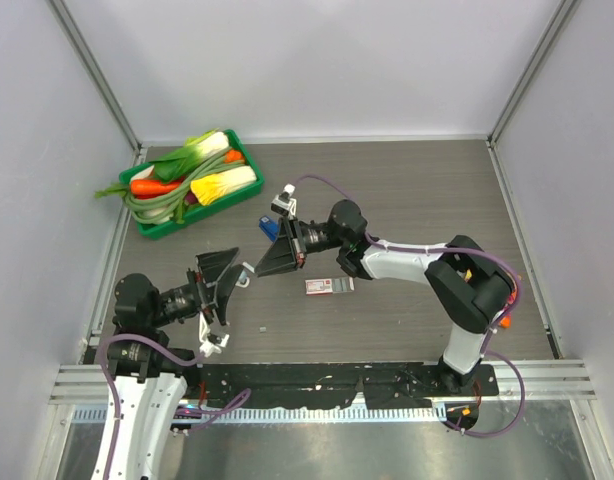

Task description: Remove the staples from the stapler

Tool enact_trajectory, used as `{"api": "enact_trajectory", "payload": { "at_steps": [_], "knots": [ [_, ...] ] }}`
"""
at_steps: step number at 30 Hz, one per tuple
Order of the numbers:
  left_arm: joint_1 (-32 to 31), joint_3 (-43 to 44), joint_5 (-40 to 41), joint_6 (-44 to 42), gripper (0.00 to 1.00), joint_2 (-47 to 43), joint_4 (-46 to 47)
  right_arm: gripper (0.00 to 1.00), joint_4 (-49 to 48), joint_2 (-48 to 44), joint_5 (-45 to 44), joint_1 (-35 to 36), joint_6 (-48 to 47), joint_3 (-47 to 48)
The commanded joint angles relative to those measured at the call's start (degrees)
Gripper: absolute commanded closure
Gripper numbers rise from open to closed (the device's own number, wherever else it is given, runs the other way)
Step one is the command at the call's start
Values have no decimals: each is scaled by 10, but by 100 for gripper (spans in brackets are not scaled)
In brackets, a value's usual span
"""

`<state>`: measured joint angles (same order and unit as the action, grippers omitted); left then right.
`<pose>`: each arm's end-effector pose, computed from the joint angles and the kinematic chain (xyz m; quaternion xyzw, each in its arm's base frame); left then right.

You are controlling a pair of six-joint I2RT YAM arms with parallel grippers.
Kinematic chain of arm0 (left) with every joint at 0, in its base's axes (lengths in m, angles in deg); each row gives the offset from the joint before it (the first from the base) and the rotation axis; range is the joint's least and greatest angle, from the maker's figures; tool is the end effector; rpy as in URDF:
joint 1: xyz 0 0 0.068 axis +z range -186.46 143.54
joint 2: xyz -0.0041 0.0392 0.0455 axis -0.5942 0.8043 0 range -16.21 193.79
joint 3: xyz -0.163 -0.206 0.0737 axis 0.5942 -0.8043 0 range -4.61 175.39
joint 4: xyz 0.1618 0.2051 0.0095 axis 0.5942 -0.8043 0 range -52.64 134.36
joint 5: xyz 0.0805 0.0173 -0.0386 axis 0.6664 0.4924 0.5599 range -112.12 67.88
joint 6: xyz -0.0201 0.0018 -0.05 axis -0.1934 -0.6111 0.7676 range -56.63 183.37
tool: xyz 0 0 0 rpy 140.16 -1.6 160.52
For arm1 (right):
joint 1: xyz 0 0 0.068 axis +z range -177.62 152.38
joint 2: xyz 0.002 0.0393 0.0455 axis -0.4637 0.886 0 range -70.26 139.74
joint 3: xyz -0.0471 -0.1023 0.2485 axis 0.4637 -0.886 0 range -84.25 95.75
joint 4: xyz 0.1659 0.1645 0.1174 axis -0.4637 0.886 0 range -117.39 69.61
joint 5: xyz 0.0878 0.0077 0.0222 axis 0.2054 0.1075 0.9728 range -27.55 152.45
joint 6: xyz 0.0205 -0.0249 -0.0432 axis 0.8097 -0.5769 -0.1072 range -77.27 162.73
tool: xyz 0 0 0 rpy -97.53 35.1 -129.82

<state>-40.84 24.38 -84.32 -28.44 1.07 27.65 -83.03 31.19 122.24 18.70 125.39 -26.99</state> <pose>0.0832 -0.0379 0.2925 0.7029 0.1619 0.1246 0.6814 0.2401 0.2961 0.2627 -0.1955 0.6418 0.7415 0.0042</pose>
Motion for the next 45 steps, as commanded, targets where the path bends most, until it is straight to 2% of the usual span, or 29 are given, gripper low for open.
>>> {"api": "enact_trajectory", "payload": {
  "at_steps": [1,7,10,15,24,28,35,45],
  "knots": [
    [0,6,-44,-118,25,6,-36,93,-137,8,15,-2,85,-2],
    [-1,2,-43,-137,26,12,-46,93,-171,23,16,-1,114,-3],
    [-1,7,-45,-138,31,17,-46,93,-172,26,17,-2,116,-4],
    [-1,10,-48,-137,47,28,-47,93,-170,30,16,-1,114,-3],
    [-1,10,-47,-144,46,42,-47,94,-130,36,13,9,84,7],
    [-1,17,-45,-143,49,46,-47,94,-121,38,10,11,77,8],
    [-1,14,-50,-132,59,33,-47,94,-120,49,6,17,76,15],
    [0,6,-51,-127,59,21,-49,95,-125,60,0,23,80,24]
  ]
}}
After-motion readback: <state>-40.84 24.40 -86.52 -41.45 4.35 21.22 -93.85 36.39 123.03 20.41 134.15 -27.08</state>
